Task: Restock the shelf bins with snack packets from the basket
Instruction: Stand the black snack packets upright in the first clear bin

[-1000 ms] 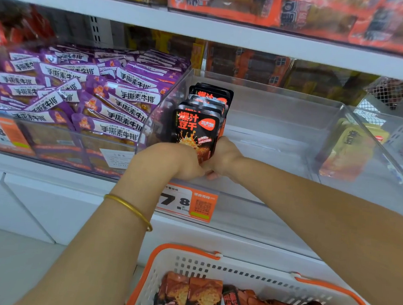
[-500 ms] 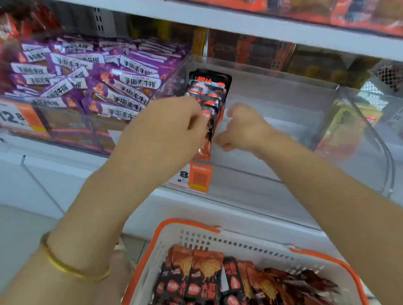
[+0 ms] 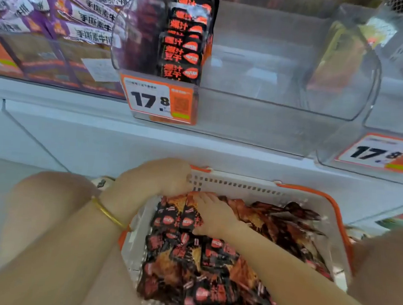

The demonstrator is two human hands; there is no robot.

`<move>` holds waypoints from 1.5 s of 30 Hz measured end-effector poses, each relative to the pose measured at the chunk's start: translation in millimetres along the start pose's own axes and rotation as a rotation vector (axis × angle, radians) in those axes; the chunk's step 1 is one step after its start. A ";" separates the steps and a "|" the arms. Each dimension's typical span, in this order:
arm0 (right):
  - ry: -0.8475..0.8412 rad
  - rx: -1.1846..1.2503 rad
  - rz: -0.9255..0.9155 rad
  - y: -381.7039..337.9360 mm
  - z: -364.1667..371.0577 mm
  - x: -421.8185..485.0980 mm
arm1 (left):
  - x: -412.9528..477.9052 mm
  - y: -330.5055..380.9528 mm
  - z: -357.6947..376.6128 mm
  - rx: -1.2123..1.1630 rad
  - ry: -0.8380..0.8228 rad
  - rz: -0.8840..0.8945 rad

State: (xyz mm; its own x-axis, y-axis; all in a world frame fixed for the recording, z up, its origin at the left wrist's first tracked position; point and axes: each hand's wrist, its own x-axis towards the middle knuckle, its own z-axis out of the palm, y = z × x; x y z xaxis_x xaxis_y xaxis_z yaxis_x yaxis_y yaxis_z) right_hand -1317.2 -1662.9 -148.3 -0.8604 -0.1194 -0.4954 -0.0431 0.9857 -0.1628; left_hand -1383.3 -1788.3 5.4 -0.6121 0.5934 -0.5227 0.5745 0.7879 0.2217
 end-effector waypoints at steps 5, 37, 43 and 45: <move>0.101 -0.319 -0.009 -1.2 19.0 -2.2 | -0.3 -6.8 7.0 0.050 -0.022 -0.069; 0.431 1.297 0.072 -16.4 -306.5 -35.4 | -26.5 -25.2 -114.8 -0.644 1.057 0.032; 0.220 0.916 0.218 -29.4 -276.8 18.2 | -16.4 -30.4 -103.3 -0.453 1.110 -0.023; 0.156 0.851 0.248 -30.9 -276.8 19.5 | -16.6 -32.4 -105.0 -0.459 1.116 -0.020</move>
State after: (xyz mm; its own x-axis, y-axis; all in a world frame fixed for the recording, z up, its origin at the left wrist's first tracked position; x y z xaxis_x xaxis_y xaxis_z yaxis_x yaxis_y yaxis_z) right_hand -1473.3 -1662.9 83.3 -0.8568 0.1639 -0.4890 0.4905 0.5520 -0.6744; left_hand -1448.8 -1806.3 93.3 -0.8815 0.2175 0.4192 0.4513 0.6496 0.6118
